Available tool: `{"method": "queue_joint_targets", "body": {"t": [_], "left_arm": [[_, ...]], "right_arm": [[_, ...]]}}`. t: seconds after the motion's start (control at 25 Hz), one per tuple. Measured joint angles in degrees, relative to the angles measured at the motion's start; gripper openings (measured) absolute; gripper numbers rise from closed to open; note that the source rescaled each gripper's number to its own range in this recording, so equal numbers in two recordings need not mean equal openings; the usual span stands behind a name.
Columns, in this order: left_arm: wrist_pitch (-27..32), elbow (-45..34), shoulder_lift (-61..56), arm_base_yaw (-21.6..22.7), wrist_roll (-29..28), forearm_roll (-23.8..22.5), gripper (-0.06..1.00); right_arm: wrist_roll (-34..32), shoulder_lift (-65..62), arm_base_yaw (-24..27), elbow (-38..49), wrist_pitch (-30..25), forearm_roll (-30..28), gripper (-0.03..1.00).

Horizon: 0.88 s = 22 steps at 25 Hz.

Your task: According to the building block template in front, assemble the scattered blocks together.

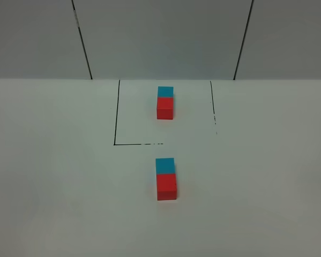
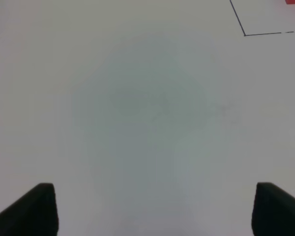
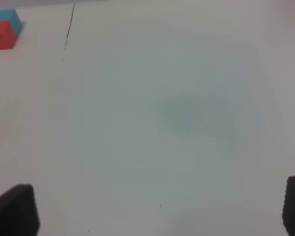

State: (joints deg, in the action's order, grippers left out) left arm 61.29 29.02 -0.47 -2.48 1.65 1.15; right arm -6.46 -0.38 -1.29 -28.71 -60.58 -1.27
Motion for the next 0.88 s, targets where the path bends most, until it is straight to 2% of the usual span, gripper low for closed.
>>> {"method": "queue_joint_targets", "body": {"t": [0.88], "left_arm": [[0.00, 0.00, 0.00, 0.00, 0.00, 0.00, 0.88]], "right_arm": [[0.00, 0.00, 0.00, 0.00, 0.00, 0.05, 1.00]]}}
